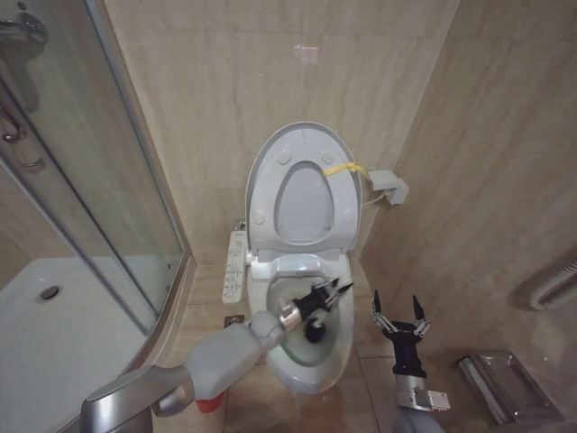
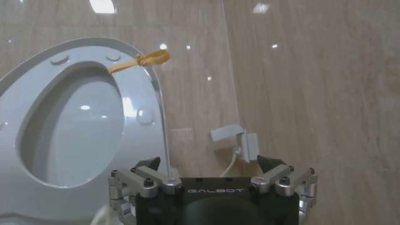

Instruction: Open the toilet lid, clean the toilet bowl with a toilet brush, close the toilet lid, and flush.

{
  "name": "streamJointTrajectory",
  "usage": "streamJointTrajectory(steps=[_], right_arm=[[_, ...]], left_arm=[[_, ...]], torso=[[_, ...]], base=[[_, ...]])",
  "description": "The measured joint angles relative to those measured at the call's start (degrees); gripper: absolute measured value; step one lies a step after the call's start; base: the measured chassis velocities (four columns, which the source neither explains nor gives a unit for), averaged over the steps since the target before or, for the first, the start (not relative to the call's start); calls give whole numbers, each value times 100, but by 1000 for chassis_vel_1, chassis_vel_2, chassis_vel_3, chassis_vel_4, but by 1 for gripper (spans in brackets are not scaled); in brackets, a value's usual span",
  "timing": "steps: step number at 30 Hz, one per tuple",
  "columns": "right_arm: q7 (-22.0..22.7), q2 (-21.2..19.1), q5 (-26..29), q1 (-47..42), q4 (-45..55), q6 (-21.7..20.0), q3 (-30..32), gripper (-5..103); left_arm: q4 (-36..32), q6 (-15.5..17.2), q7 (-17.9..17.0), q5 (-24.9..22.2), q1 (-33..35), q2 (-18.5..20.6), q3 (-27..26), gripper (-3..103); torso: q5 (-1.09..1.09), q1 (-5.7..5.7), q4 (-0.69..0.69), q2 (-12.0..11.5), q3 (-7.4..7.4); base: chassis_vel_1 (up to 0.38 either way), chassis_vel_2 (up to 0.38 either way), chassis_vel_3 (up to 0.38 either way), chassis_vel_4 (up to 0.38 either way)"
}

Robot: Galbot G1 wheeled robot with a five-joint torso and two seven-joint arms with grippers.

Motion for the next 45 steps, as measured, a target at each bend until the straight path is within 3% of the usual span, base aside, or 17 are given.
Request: streamJointTrajectory(steps=[5, 8, 9, 13, 16, 18, 21, 23, 25, 27, 30, 34, 38, 40, 44, 45], right_arm=[[-7, 9, -7, -12, 45, -2, -10, 100], [-9, 22, -24, -38, 53, 0, 10, 100], [-9, 22, -24, -38, 53, 0, 10, 100], [-9, 40, -41, -89, 120, 2, 0, 100], [-10, 23, -41, -100, 139, 2, 9, 100], [-10, 8, -38, -105, 139, 2, 31, 100], [-10, 24, -39, -101, 139, 2, 36, 100], [-10, 63, -56, -104, 138, 5, 13, 100], [-16, 87, -70, -125, 158, 11, 2, 100], [-20, 89, -73, -130, 166, 16, 0, 100], [-21, 78, -74, -142, 169, 23, 32, 100], [-21, 75, -71, -169, 191, 24, 72, 100], [-19, 73, -64, -204, 222, 35, 82, 100], [-21, 71, -37, -233, 244, 48, 81, 100], [-28, 72, -29, -233, 225, 69, 91, 100], [-29, 89, -29, -233, 224, 72, 103, 100]], left_arm=[[-197, 7, -10, 19, -43, 53, -9, 21], [-505, -27, -28, 154, -153, -152, -190, 19], [-505, -27, -28, 154, -153, -152, -190, 19], [370, -239, 142, 635, 36, -234, -267, 19], [388, -246, 149, 598, 31, -218, -340, 20], [44, -184, 91, 486, -31, -188, -395, 20], [-80, -147, 23, 453, -89, -251, -403, 20], [389, -227, 57, 665, -76, -383, -446, 20], [987, -338, 154, 930, 38, -526, -645, 20], [1040, -344, 158, 953, 82, -561, -674, 20], [517, -315, 101, 782, 62, -609, -598, 20], [-108, -205, -17, 539, -60, -654, -475, 21], [302, -225, 34, 651, -26, -602, -385, 21], [584, -282, 61, 731, 67, -560, -415, 19], [164, -293, -10, 727, 83, -566, -476, 19], [-20, -282, -47, 698, 52, -618, -490, 19]], torso=[[4, 0, 6, -1, 1], [-3, -1, -11, 1, -2], [-3, -1, -11, 1, -2], [0, 0, -1, 0, 0], [-1, -1, 0, 1, -2], [3, 1, 2, 0, 1], [-3, -1, -8, 1, -2], [0, -1, -8, 1, -1], [1, -1, 0, 1, -1], [1, -1, 1, 1, -1], [4, 0, 3, 0, 1], [-4, -1, -11, 1, -2], [1, -1, -5, 1, -1], [3, 0, 4, 0, 0], [3, 0, 3, 0, 0], [0, 0, -4, 0, 0]], base=[[0, 0, 0, 0], [0, 0, 0, 0], [0, 0, 0, 0], [0, 0, 0, 0], [0, 0, 0, 0], [0, 0, 0, 0], [0, 0, 0, 0], [0, 0, 0, 0], [0, 0, 0, 0], [0, 0, 0, 0], [0, 0, 0, 0], [0, 0, 0, 0], [0, 0, 0, 0], [0, 0, 0, 0], [0, 0, 0, 0], [0, 0, 0, 0]])
